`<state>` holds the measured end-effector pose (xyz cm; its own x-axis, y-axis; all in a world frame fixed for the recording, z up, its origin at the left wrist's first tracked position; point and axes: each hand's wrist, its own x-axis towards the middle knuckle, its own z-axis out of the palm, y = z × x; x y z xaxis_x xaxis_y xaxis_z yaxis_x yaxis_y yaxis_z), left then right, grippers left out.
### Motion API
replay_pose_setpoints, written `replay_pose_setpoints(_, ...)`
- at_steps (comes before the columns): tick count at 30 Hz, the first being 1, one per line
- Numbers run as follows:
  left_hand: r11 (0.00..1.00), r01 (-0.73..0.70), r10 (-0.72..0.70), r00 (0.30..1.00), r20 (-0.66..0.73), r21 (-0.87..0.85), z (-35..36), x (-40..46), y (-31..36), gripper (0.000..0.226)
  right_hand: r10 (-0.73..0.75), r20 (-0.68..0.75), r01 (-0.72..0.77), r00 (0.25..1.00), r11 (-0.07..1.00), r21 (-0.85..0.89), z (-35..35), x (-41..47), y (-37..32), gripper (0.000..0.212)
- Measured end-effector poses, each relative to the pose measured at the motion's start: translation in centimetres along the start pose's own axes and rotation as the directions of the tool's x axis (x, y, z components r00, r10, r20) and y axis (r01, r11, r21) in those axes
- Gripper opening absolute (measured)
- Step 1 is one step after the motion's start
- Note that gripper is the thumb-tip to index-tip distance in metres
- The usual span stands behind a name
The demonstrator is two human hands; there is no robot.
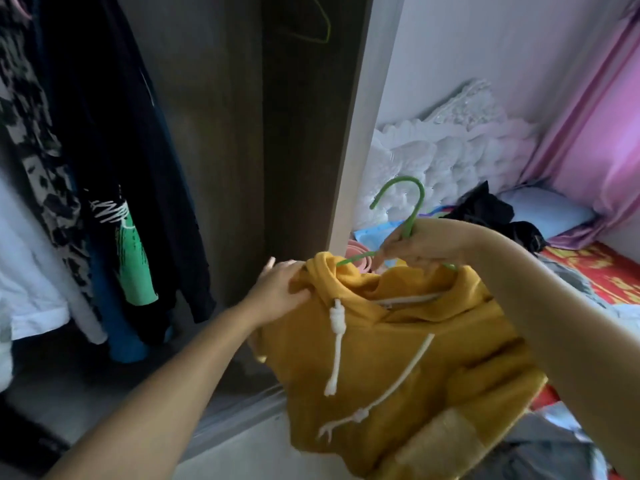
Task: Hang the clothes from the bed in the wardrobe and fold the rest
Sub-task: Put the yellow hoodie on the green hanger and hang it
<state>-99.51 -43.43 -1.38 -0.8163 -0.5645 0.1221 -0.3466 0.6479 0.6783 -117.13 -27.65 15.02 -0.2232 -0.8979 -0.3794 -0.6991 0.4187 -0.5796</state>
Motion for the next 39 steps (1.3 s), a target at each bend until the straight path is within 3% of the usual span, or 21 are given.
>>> replay_pose_setpoints(2, 0.995, -0.024, 0.025, 1.0, 0.012, -0.101, -0.5, 0.5, 1.9, 0.014, -0.061, -0.039, 0.063, 0.997, 0.997, 0.034, -0.7, 0.0, -0.5, 0.022)
replay_pose_setpoints(5, 0.988, -0.09, 0.065, 0.981, -0.183, -0.128, -2.6, 0.6, 2.9, 0.016, -0.171, -0.143, 0.176, 0.975, 0.984, 0.023, -2.5, -1.0, 0.2, 0.02)
replay_pose_setpoints(9, 0.983, -0.142, 0.095, 0.934, -0.344, -0.116, -7.0, 0.9, 3.4, 0.02, -0.086, -0.297, 0.046, 0.951, 0.989, -0.139, -5.8, -4.3, 4.3, 0.039)
replay_pose_setpoints(11, 0.98, -0.144, 0.086, 0.928, -0.363, -0.136, -8.9, 1.3, 3.8, 0.015, -0.113, -0.362, 0.016, 0.925, 0.966, -0.259, -5.0, -4.9, 5.1, 0.041)
replay_pose_setpoints(14, 0.982, -0.137, 0.081, 0.926, -0.369, -0.129, -11.1, 2.0, 4.5, 0.015, -0.345, -0.473, 0.036, 0.811, 0.835, -0.549, -2.9, -3.8, 3.9, 0.027)
replay_pose_setpoints(16, 0.985, -0.129, 0.078, 0.928, -0.364, -0.118, -12.3, 2.0, 4.9, 0.016, -0.408, -0.522, -0.008, 0.749, 0.782, -0.623, -2.7, -3.5, 2.1, 0.027)
replay_pose_setpoints(20, 0.979, -0.143, 0.082, 0.928, -0.362, -0.144, -13.5, 0.8, 5.4, 0.019, -0.399, -0.492, -0.021, 0.774, 0.76, -0.649, -3.2, -3.5, -0.3, 0.024)
replay_pose_setpoints(23, 0.977, -0.139, 0.067, 0.922, -0.382, -0.163, -14.7, 0.6, 5.4, 0.019, -0.349, -0.37, 0.14, 0.861, 0.862, -0.488, -4.0, -4.1, -3.0, 0.021)
replay_pose_setpoints(26, 0.968, -0.156, 0.06, 0.904, -0.422, -0.196, -16.8, 2.1, 4.9, 0.021, -0.241, -0.264, 0.19, 0.934, 0.96, -0.206, -4.9, -4.1, -6.9, 0.018)
replay_pose_setpoints(31, 0.938, -0.091, -0.093, 0.863, -0.496, -0.334, -21.0, 7.8, 3.4, 0.021, -0.067, -0.516, 0.19, 0.854, 0.963, 0.189, -6.7, 0.6, -12.2, 0.03)
replay_pose_setpoints(33, 0.865, -0.068, -0.208, 0.854, -0.478, -0.497, -22.7, 9.7, 1.8, 0.034, -0.006, -0.53, 0.194, 0.848, 0.934, 0.299, -7.1, 3.4, -14.4, 0.032)
replay_pose_setpoints(35, 0.73, -0.056, -0.346, 0.829, -0.439, -0.681, -24.5, 10.5, 0.6, 0.044, 0.015, -0.536, 0.207, 0.844, 0.913, 0.351, -7.7, 5.8, -16.5, 0.037)
replay_pose_setpoints(37, 0.581, -0.105, -0.459, 0.776, -0.432, -0.807, -26.8, 11.1, -0.7, 0.055, 0.009, -0.551, 0.232, 0.835, 0.901, 0.366, -8.3, 8.4, -19.0, 0.041)
replay_pose_setpoints(39, 0.499, -0.17, -0.54, 0.706, -0.458, -0.85, -28.8, 11.4, -1.6, 0.059, -0.003, -0.574, 0.264, 0.819, 0.889, 0.373, -8.9, 10.9, -21.5, 0.041)
